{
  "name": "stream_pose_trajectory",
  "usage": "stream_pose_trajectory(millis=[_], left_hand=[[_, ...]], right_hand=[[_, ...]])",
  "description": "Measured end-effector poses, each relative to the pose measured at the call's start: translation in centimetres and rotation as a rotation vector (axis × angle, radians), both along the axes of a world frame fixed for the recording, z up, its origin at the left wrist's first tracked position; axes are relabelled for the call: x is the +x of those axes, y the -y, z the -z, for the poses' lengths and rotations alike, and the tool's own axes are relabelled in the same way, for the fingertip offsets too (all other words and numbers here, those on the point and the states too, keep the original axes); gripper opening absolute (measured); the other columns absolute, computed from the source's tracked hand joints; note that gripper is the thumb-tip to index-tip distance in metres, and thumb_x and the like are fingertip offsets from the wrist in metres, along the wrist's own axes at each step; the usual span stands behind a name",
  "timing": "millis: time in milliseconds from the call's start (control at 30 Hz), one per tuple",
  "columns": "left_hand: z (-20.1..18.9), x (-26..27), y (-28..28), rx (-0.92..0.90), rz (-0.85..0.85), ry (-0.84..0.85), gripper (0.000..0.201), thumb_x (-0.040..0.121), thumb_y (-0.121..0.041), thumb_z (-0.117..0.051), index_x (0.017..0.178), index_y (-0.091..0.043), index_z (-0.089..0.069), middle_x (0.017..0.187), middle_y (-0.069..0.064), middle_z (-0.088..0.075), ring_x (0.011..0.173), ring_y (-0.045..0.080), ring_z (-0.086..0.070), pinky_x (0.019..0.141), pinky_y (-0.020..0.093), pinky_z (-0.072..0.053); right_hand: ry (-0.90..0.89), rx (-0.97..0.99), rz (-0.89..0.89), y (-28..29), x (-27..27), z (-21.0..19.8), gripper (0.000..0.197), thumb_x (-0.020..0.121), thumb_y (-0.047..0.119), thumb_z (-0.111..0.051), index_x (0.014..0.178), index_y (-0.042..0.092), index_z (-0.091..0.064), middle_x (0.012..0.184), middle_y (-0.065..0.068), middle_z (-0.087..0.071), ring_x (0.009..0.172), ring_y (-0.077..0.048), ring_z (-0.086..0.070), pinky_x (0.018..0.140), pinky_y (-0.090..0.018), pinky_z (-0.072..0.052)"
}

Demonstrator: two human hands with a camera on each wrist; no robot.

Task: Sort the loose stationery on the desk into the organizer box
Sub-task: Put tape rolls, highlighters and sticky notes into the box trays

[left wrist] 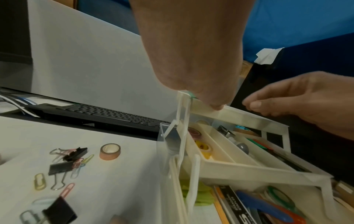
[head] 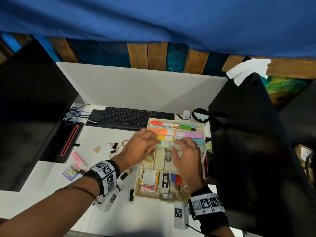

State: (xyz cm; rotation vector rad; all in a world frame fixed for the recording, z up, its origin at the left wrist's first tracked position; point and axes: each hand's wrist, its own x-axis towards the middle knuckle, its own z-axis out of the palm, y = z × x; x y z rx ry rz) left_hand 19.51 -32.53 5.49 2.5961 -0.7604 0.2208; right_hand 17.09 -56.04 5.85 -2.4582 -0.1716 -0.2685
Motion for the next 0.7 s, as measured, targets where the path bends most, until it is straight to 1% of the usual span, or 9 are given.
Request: stream_pose_trajectory(millis=[100, 200, 267, 333, 400, 467, 533, 600, 700], left_hand=[[0.3, -0.1, 0.5, 0.009, 0.043, -0.046, 0.032, 0.09, -0.014, -0.074, 0.121, -0.024, -0.075, 0.118, -0.007, -0.064, 0.11, 0.017, -0.053, 0.092, 0.032, -0.048], [0.2, -0.5, 1.2, 0.05, 0.062, -0.077, 0.052, 0.077, -0.004, -0.08, 0.124, -0.021, -0.072, 0.122, -0.004, -0.066, 0.111, 0.017, -0.056, 0.093, 0.027, -0.047], [-0.1, -0.7, 1.2, 0.103, 0.038, -0.047, 0.046, 0.079, -0.011, -0.08, 0.122, -0.024, -0.071, 0.122, -0.005, -0.065, 0.111, 0.017, -0.057, 0.097, 0.031, -0.047], [-0.3, -0.8, 0.8, 0.143, 0.0, -0.025, 0.034, 0.085, -0.022, -0.073, 0.119, -0.025, -0.07, 0.121, -0.006, -0.064, 0.113, 0.018, -0.056, 0.1, 0.037, -0.046], [-0.5, -1.2, -0.1, 0.108, -0.033, -0.033, 0.026, 0.094, -0.028, -0.06, 0.119, -0.025, -0.068, 0.123, -0.006, -0.061, 0.115, 0.018, -0.053, 0.1, 0.04, -0.045], [-0.7, -2.0, -1.7, 0.062, -0.076, -0.048, 0.028, 0.099, -0.032, -0.052, 0.122, -0.024, -0.066, 0.128, -0.005, -0.058, 0.117, 0.018, -0.051, 0.099, 0.038, -0.043], [-0.8, -3.2, -4.1, 0.019, -0.142, -0.051, 0.027, 0.1, -0.03, -0.053, 0.123, -0.023, -0.066, 0.131, -0.003, -0.056, 0.117, 0.018, -0.05, 0.098, 0.037, -0.042], [-0.3, -4.8, -7.4, -0.029, -0.228, -0.085, 0.025, 0.099, -0.026, -0.056, 0.122, -0.023, -0.066, 0.13, -0.003, -0.055, 0.115, 0.019, -0.051, 0.098, 0.037, -0.044], [1.6, -7.9, -13.3, -0.092, -0.396, -0.176, 0.026, 0.096, -0.018, -0.059, 0.121, -0.023, -0.066, 0.13, -0.004, -0.053, 0.113, 0.019, -0.053, 0.099, 0.038, -0.047]], right_hand=[[-0.063, -0.115, 0.007, -1.3, 0.2, 0.0, 0.033, 0.09, 0.03, -0.073, 0.119, 0.015, -0.073, 0.113, -0.003, -0.069, 0.106, -0.024, -0.06, 0.088, -0.039, -0.05], [-0.085, -0.125, 0.02, -1.7, 0.3, 0.2, 0.032, 0.089, 0.027, -0.073, 0.118, 0.013, -0.075, 0.112, -0.005, -0.072, 0.105, -0.026, -0.061, 0.09, -0.04, -0.05], [-0.092, -0.149, 0.012, -1.8, 0.4, 0.5, 0.031, 0.091, 0.027, -0.069, 0.118, 0.014, -0.075, 0.111, -0.005, -0.072, 0.104, -0.025, -0.061, 0.091, -0.041, -0.052], [-0.113, -0.173, 0.003, -2.0, 0.5, 0.7, 0.031, 0.093, 0.029, -0.066, 0.12, 0.016, -0.074, 0.112, -0.004, -0.071, 0.105, -0.025, -0.061, 0.094, -0.043, -0.052], [-0.129, -0.176, 0.012, -2.1, 0.7, 1.0, 0.031, 0.093, 0.03, -0.066, 0.121, 0.017, -0.073, 0.114, -0.004, -0.07, 0.108, -0.025, -0.061, 0.097, -0.044, -0.05], [-0.148, -0.168, 0.029, -2.2, 0.8, 0.9, 0.032, 0.093, 0.033, -0.065, 0.121, 0.019, -0.072, 0.118, -0.003, -0.068, 0.113, -0.025, -0.059, 0.101, -0.047, -0.048], [-0.115, -0.169, 0.026, -2.7, 0.5, 0.4, 0.03, 0.093, 0.034, -0.066, 0.12, 0.021, -0.07, 0.119, -0.002, -0.067, 0.114, -0.023, -0.058, 0.102, -0.046, -0.048], [-0.045, -0.14, 0.002, -3.9, 0.1, -0.7, 0.026, 0.091, 0.03, -0.071, 0.115, 0.019, -0.07, 0.113, -0.002, -0.067, 0.108, -0.022, -0.058, 0.097, -0.044, -0.049], [0.007, -0.107, -0.084, -7.2, 0.0, -2.4, 0.019, 0.089, 0.024, -0.074, 0.107, 0.02, -0.071, 0.107, -0.001, -0.066, 0.098, -0.024, -0.061, 0.09, -0.047, -0.051]])
